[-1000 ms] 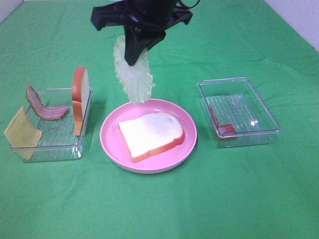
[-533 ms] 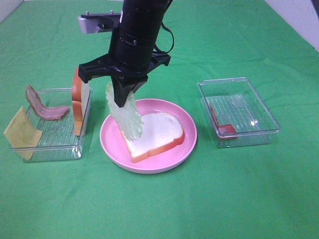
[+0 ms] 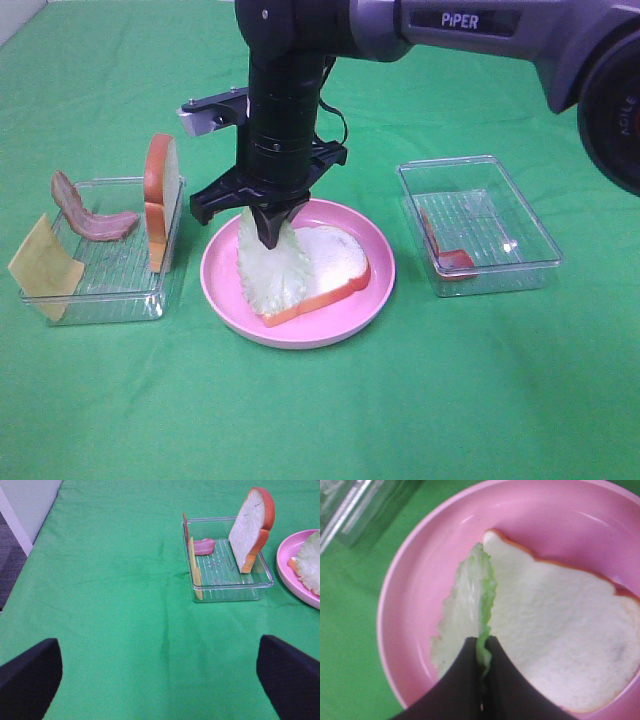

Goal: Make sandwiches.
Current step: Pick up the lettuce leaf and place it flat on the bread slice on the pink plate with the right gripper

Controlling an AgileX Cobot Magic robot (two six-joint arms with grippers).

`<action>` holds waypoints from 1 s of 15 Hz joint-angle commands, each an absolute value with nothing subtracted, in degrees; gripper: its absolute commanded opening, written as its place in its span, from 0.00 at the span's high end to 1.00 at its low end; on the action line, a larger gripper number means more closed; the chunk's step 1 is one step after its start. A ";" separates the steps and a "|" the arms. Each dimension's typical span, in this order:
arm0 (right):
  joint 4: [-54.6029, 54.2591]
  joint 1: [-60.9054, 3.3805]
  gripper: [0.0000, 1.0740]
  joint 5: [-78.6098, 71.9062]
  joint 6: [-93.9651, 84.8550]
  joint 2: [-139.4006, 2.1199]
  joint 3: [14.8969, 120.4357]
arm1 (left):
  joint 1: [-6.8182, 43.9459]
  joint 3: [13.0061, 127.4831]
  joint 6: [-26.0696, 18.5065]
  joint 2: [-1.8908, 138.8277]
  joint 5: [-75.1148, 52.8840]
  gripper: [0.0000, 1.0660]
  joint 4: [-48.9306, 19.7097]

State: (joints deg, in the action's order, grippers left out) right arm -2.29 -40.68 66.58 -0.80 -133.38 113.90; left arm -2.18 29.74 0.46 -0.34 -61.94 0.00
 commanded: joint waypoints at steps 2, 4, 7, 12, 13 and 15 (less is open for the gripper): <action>4.70 -40.62 1.00 66.46 0.74 -134.42 113.90 | -2.23 29.68 0.46 -1.15 -61.65 0.05 0.00; 6.93 -40.62 1.00 66.46 0.74 -134.65 113.90 | -2.23 29.68 0.46 -1.15 -61.65 0.05 0.00; 7.85 -40.62 1.00 66.23 0.74 -134.87 113.90 | -2.23 29.68 0.46 -1.15 -61.65 0.05 0.00; 7.85 -40.62 0.93 66.63 0.74 -134.87 113.90 | -2.23 29.68 0.46 -1.15 -61.65 0.05 0.00; 7.85 -40.62 0.84 66.69 0.74 -134.87 113.90 | -2.23 29.68 0.46 -1.15 -61.65 0.05 0.00; 7.85 -40.62 0.61 66.86 0.74 -134.87 113.90 | -2.23 29.68 0.46 -1.15 -61.65 0.05 0.00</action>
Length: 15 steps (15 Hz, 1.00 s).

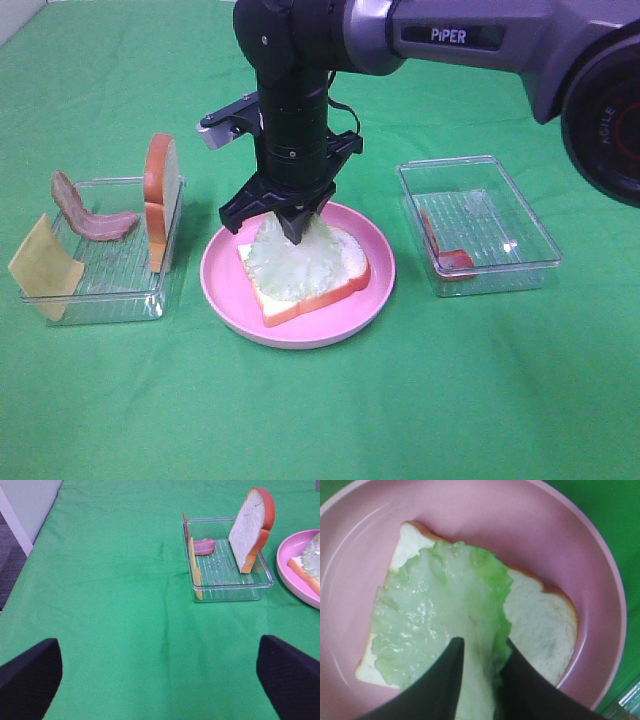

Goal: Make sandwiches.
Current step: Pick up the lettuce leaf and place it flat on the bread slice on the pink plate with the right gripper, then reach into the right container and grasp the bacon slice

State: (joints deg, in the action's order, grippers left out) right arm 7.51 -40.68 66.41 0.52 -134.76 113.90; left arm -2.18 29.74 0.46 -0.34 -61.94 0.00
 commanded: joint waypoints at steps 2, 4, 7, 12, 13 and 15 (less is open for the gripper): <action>8.19 -40.62 0.39 66.86 0.34 -134.87 113.90 | -2.23 29.68 0.46 -1.15 -61.65 0.05 0.00; 11.29 -40.62 0.26 66.92 0.74 -134.87 113.90 | -2.23 29.68 0.46 -1.15 -61.65 0.05 0.00; 15.53 -40.62 0.24 67.38 3.32 -134.82 113.90 | -2.23 29.68 0.46 -1.15 -61.65 0.05 0.00; 15.13 -40.62 0.24 71.79 3.15 -133.96 115.85 | -2.23 29.68 0.46 -1.15 -61.65 0.05 0.00; 15.24 -40.62 0.24 72.31 3.15 -132.64 116.43 | -2.23 29.68 0.46 -1.15 -61.65 0.05 0.00; 15.64 -40.11 0.24 73.05 3.09 -128.74 116.88 | -2.23 29.68 0.46 -1.15 -61.65 0.05 0.00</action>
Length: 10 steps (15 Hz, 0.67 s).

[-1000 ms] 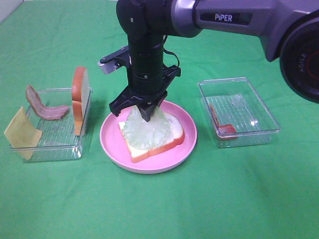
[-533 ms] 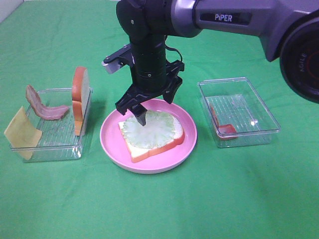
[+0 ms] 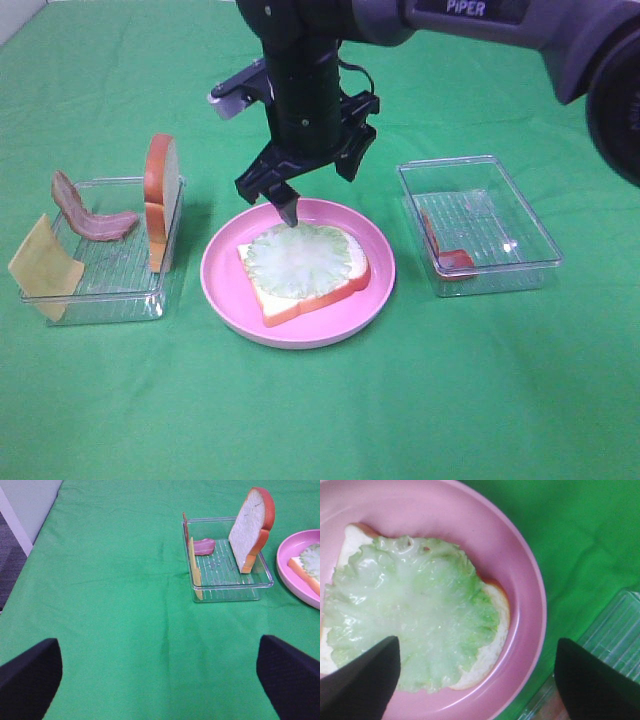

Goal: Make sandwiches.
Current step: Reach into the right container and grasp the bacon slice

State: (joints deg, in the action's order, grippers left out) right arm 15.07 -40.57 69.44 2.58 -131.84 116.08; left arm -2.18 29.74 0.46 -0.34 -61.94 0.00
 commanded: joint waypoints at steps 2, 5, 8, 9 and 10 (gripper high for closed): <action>16.33 -36.73 0.24 75.40 3.44 -122.38 116.88 | -2.23 29.68 0.46 -1.15 -61.65 0.05 0.00; 14.84 -31.74 0.24 76.26 4.01 -116.88 116.88 | -2.23 29.68 0.46 -1.15 -61.65 0.05 0.00; 14.73 -26.53 0.24 76.26 5.04 -111.50 116.77 | -2.23 29.68 0.46 -1.15 -61.65 0.05 0.00; 14.73 -25.21 0.24 76.26 5.90 -110.18 116.14 | -2.23 29.68 0.46 -1.15 -61.65 0.05 0.00; 14.73 -24.29 0.24 76.26 6.47 -108.69 113.85 | -2.23 29.68 0.46 -1.15 -61.65 0.05 0.00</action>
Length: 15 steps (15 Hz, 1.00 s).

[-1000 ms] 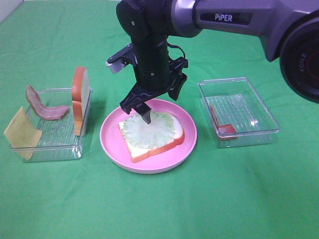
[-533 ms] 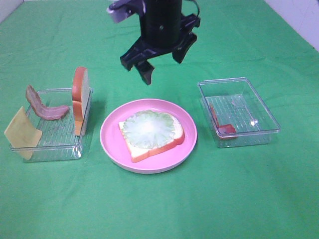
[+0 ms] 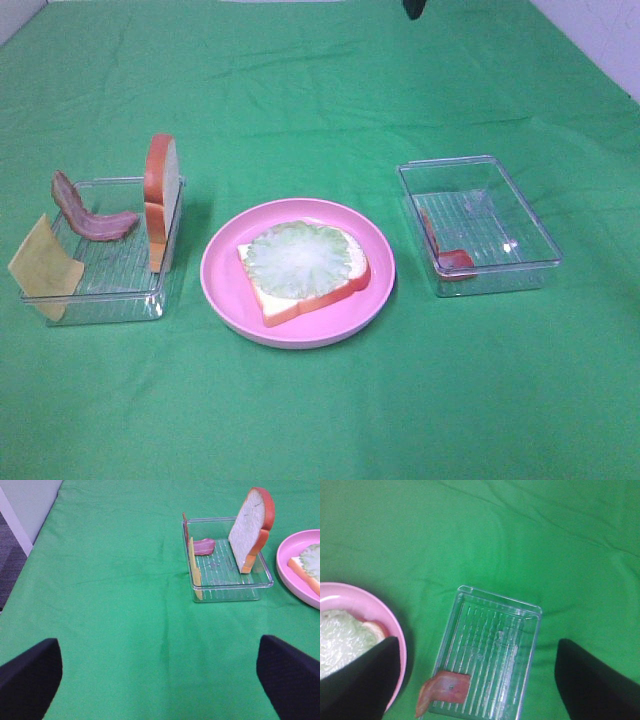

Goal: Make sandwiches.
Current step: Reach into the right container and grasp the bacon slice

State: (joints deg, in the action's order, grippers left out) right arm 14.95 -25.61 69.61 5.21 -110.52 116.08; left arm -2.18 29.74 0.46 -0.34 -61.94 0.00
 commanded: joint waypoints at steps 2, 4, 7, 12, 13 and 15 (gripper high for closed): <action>14.95 -23.15 0.24 76.26 7.51 -107.03 108.86 | -2.23 29.68 0.46 -1.15 -61.65 0.05 0.00; 14.95 -23.15 0.24 76.26 7.68 -106.80 106.46 | -2.23 29.68 0.46 -1.15 -61.65 0.05 0.00; 12.55 -23.20 0.24 74.66 7.56 -106.80 102.50 | -2.23 29.68 0.46 -1.15 -61.65 0.05 0.00; 9.57 -23.20 0.24 71.33 7.85 -106.80 96.20 | -2.23 29.68 0.46 -1.15 -61.65 0.05 0.00; 8.94 -23.20 0.24 69.79 7.85 -106.80 94.31 | -2.23 29.68 0.46 -1.15 -61.65 0.05 0.00; 8.31 -23.20 0.24 66.63 7.85 -106.80 90.24 | -2.23 29.68 0.46 -1.15 -61.65 0.05 0.00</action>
State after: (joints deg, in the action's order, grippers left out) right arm 8.65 -23.26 67.27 7.16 -107.20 90.93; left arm -2.18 29.74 0.46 -0.34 -61.94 0.00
